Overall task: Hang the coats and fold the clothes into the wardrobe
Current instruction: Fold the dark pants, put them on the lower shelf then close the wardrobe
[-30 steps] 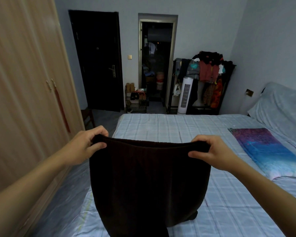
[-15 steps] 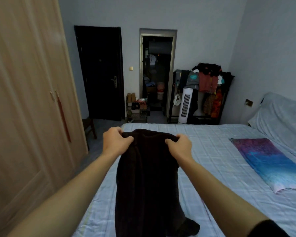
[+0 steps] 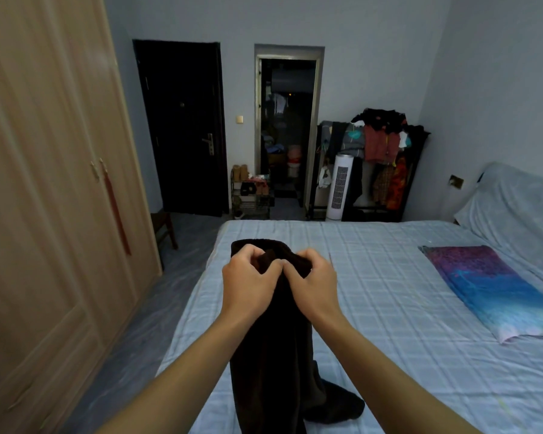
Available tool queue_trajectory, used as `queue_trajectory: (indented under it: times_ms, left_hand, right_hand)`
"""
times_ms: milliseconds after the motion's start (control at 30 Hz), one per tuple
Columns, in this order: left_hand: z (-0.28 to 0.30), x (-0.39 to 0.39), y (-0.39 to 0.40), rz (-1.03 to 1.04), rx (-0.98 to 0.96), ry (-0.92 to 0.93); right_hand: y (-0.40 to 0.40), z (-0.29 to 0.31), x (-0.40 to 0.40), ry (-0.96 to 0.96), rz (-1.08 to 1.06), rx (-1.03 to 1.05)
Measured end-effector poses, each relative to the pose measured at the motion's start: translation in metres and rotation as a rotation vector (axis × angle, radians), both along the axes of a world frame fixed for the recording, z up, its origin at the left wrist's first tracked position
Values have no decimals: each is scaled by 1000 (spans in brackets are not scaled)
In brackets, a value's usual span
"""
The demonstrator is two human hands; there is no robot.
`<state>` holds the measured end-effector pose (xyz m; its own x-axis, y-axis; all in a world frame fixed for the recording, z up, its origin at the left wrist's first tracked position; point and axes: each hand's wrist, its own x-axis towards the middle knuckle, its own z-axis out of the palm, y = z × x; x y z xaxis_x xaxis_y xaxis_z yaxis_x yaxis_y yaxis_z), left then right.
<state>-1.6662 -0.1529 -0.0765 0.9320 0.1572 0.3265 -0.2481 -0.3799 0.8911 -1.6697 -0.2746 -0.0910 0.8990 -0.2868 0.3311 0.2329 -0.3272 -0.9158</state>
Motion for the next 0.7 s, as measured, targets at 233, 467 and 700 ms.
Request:
queue_trajectory:
  times_ms: [233, 467, 700]
  left_hand:
    - [-6, -6, 8, -81, -79, 51]
    - [0, -14, 42, -295, 214, -77]
    - [20, 4, 96, -470, 1130, -240]
  right_hand:
    - [-9, -6, -13, 80, 320, 1]
    - [-20, -17, -18, 19, 257, -130]
    - [-46, -4, -26, 10, 490, -84]
